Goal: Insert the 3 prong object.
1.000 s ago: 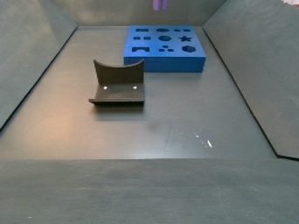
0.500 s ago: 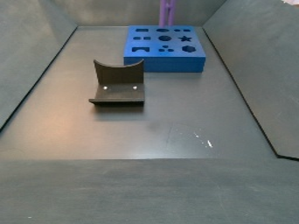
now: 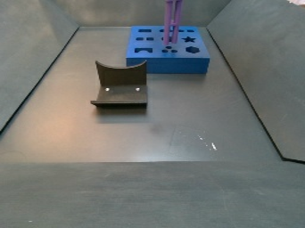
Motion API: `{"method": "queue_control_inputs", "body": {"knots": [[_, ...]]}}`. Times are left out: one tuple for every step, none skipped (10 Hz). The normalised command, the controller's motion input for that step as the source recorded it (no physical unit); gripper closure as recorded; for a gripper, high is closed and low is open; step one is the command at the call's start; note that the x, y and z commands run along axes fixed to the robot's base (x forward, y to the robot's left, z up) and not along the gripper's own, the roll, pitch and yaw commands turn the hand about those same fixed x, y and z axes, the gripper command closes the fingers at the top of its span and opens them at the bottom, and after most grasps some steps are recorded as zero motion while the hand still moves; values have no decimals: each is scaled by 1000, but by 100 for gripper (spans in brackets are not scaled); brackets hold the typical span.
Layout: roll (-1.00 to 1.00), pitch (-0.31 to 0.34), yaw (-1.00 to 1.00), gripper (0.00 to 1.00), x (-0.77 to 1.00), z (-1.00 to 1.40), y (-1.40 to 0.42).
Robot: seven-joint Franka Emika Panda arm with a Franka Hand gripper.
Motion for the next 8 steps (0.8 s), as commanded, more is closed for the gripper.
{"method": "queue_control_inputs", "body": {"knots": [[-30, -11, -949, 100, 46, -297, 54], [0, 0, -1000, 100, 37, -349, 0], [0, 0, -1000, 100, 3, -366, 0], [0, 0, -1000, 100, 0, -369, 0], [0, 0, -963, 100, 9, -297, 69], [13, 10, -440, 100, 0, -126, 363], [70, 33, -246, 100, -17, -149, 309], [86, 0, 0, 100, -249, -140, 343]]}}
